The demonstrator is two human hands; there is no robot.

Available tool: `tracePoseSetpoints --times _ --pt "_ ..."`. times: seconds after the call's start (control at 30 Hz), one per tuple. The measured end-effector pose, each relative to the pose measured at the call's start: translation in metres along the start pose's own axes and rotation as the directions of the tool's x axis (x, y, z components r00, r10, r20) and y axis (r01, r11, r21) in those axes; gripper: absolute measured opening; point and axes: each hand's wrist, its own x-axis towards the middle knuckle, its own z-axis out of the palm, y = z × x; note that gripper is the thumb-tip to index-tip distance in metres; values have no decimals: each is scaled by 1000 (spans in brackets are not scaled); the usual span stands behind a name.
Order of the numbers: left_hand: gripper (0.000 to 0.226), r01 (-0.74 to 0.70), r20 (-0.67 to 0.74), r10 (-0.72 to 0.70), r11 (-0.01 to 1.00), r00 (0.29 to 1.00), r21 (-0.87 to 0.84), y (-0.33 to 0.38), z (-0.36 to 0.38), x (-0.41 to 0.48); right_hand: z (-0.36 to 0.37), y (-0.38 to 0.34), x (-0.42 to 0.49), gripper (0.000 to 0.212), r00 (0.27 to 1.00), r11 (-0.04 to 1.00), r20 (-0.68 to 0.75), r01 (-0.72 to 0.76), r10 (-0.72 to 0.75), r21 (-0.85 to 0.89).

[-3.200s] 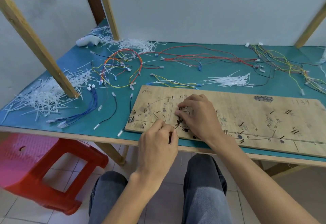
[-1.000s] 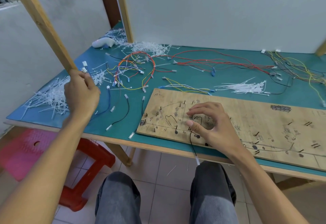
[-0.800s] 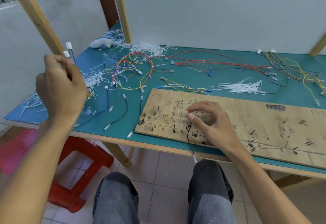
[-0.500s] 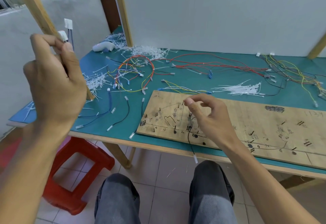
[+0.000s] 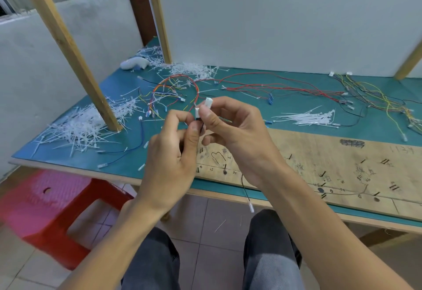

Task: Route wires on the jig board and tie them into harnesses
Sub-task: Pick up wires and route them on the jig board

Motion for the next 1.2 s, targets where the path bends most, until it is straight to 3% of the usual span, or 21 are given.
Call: tracePoseSetpoints --times 0.17,0.3,0.43,0.6,0.7,0.8,0.87,0.93,1.0,1.1,1.2 --pt "19 59 11 -58 994 998 -91 -3 0 -1 5 12 -5 12 997 999 -76 3 1 53" --pt "24 244 48 -243 902 969 -357 -12 3 -2 10 19 -4 14 994 998 -104 -19 26 65" --pt "23 298 -96 -368 858 925 -417 -18 0 5 10 19 -6 19 994 998 -106 -13 20 65" --pt "23 350 -251 -572 733 781 -583 -35 -38 36 -9 11 -14 25 998 973 -69 1 15 229" --pt "32 335 -292 -611 704 736 -627 -58 -74 61 -26 3 -19 24 999 944 -23 -27 37 329" --pt "23 360 -449 -523 843 724 -400 -89 -103 85 -45 -5 -21 13 999 912 20 -53 49 406" --pt "15 393 -511 -362 918 780 -52 -113 -110 94 -55 -10 -20 11 998 915 34 -62 53 398" --pt "19 377 -425 -216 860 879 343 -138 -104 93 -61 -13 -16 12 997 942 31 -71 64 328" --pt "21 323 -298 -176 754 938 572 -160 -89 87 -61 -14 -10 11 997 962 19 -83 81 261" --pt "17 252 -166 -193 641 967 725 -183 -67 73 -56 -12 -5 12 995 978 -11 -96 100 186" --pt "16 249 -123 -228 678 966 692 -202 -56 60 -53 -12 -7 10 995 989 -37 -93 98 111"
